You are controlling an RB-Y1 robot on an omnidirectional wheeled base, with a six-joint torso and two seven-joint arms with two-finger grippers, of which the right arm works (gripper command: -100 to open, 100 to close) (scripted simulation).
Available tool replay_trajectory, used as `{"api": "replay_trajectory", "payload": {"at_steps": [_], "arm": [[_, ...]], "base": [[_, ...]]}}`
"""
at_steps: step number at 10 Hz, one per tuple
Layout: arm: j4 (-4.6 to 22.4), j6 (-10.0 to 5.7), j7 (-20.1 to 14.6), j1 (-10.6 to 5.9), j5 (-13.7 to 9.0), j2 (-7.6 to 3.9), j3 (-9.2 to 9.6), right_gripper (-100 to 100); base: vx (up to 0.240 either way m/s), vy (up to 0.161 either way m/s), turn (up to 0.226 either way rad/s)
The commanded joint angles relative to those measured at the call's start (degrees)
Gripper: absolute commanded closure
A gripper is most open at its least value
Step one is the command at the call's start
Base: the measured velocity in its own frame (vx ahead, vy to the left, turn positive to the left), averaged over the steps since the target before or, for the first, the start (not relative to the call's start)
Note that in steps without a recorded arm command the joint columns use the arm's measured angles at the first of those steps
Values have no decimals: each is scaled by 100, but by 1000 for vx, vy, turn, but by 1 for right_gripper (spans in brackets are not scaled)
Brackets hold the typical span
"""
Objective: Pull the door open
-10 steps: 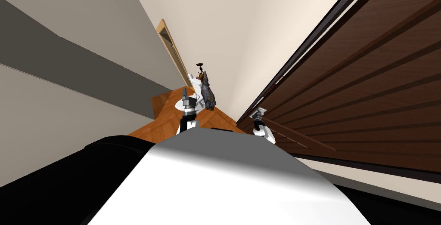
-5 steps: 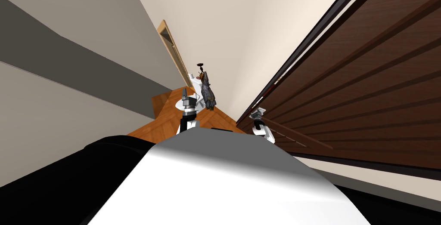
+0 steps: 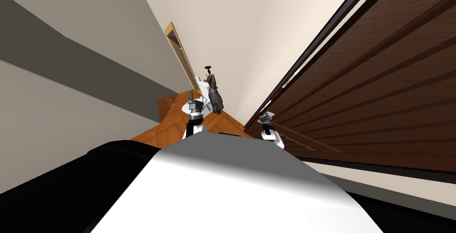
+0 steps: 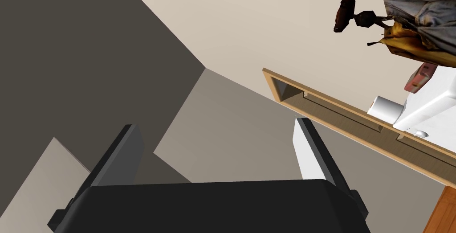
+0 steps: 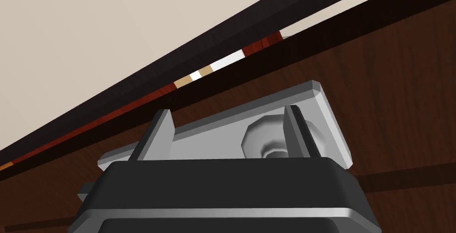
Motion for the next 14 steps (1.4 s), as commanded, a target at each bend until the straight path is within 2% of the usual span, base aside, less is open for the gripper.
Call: {"api": "replay_trajectory", "payload": {"at_steps": [1, 4, 5, 6, 7, 8, 9, 10, 11, 12, 13, 14], "arm": [[46, 182, -44, 116, -33, -7, 48, 100], [46, 182, -44, 116, -33, -7, 48, 100], [69, 4, -264, 82, -307, 37, -9, 100], [69, 4, -264, 82, -455, 37, -9, 100], [69, 4, -264, 82, -507, 37, -9, 100], [92, -166, -474, 50, -727, 79, -64, 100], [92, -166, -474, 50, -887, 79, -64, 100], [92, -166, -474, 50, -930, 79, -64, 100], [115, -335, -681, 18, -1160, 120, -118, 100], [115, -335, -681, 18, -1339, 120, -118, 100], [136, -490, -871, -11, -1493, 159, -168, 100], [136, -490, -871, -11, -1648, 159, -168, 100]], "base": [[1, 3, -11], [0, 0, 0], [-32, -2, 10], [-33, -2, 1], [-20, -2, -6], [-39, -5, 2], [-42, 1, -9], [-20, -1, -1], [-40, 2, -14], [-37, -6, -7], [-55, -8, 1], [-46, -7, -5]]}}
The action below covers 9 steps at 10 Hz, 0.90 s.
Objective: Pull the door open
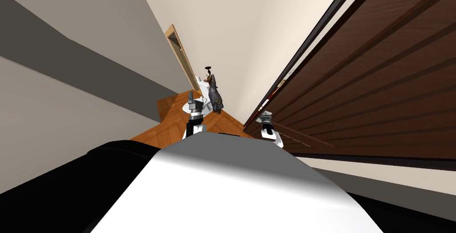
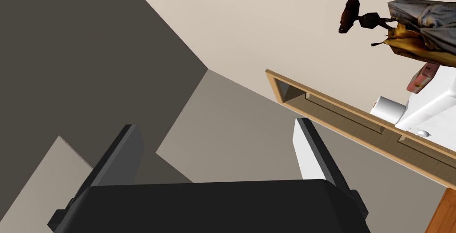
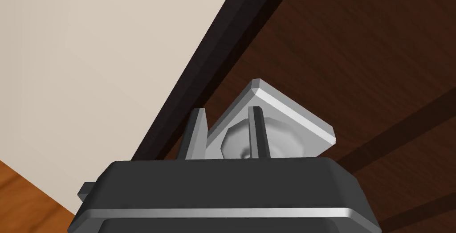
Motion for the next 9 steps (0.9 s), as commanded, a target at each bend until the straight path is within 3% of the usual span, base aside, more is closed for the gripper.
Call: {"api": "replay_trajectory", "payload": {"at_steps": [1, 2, 3, 4, 9], "arm": [[159, 66, -81, 100, -182, -8, 16, 100], [180, -89, -271, 70, -398, 30, -34, 100], [180, -89, -271, 70, -535, 30, -34, 100], [40, -248, -382, -3, -469, 60, -80, -100], [-106, -443, -891, 148, -586, 264, -118, -100]], "base": [[-17, -3, -9], [-33, -4, 4], [-36, 3, -5], [-58, 18, -27], [-78, 45, -24]]}}
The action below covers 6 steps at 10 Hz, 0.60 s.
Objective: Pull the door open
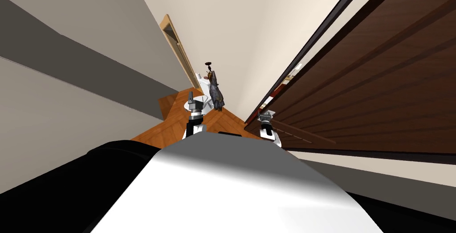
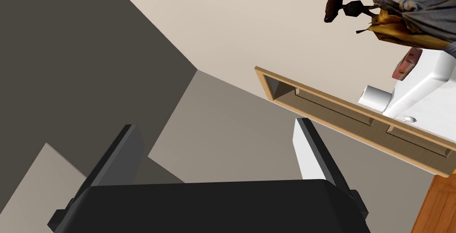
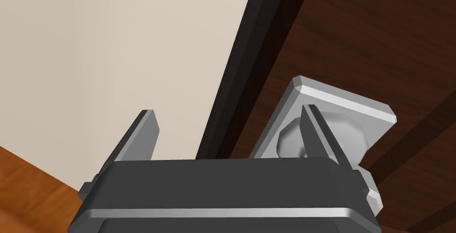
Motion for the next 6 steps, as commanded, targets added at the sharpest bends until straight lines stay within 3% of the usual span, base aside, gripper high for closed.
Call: {"api": "replay_trajectory", "payload": {"at_steps": [1, 6], "arm": [[23, -19, -216, 110, -57, 45, -103, -100], [-147, -246, -807, 286, -193, 302, -147, -100]], "base": [[-101, 31, -38], [-93, 22, -43]]}}
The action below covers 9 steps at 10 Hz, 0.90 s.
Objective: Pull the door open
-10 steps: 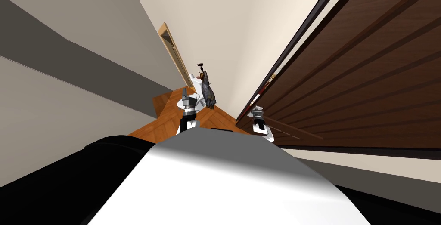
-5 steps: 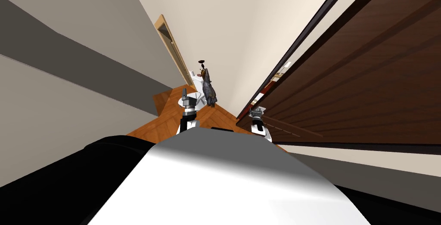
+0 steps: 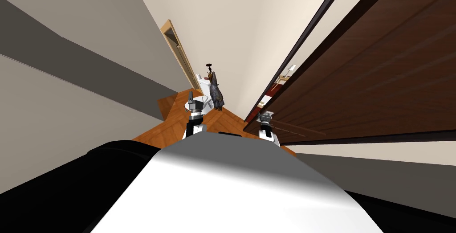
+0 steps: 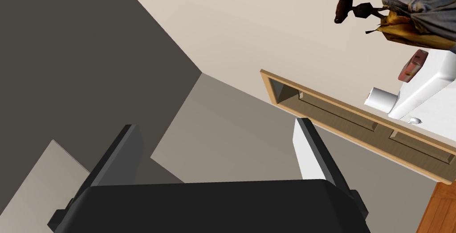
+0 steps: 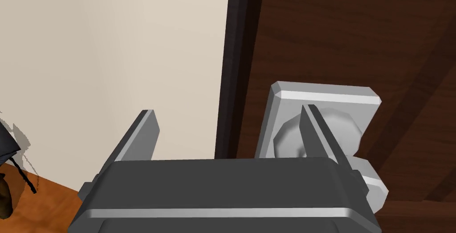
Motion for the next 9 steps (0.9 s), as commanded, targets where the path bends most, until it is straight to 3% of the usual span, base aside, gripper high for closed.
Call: {"api": "replay_trajectory", "payload": {"at_steps": [1, 4, 5, 7, 9], "arm": [[-1, -23, -188, 120, -50, 56, -97, -100], [-88, -139, -491, 210, -120, 210, -120, -100], [-243, -81, -428, 172, -91, 205, -24, -100], [-70, -367, -355, 208, -171, 96, -55, -100], [123, -644, -259, 244, -253, 118, -100, -100]], "base": [[-92, 22, -55], [-93, 14, -44], [-40, 23, 6], [-27, -44, 57], [-14, -86, 37]]}}
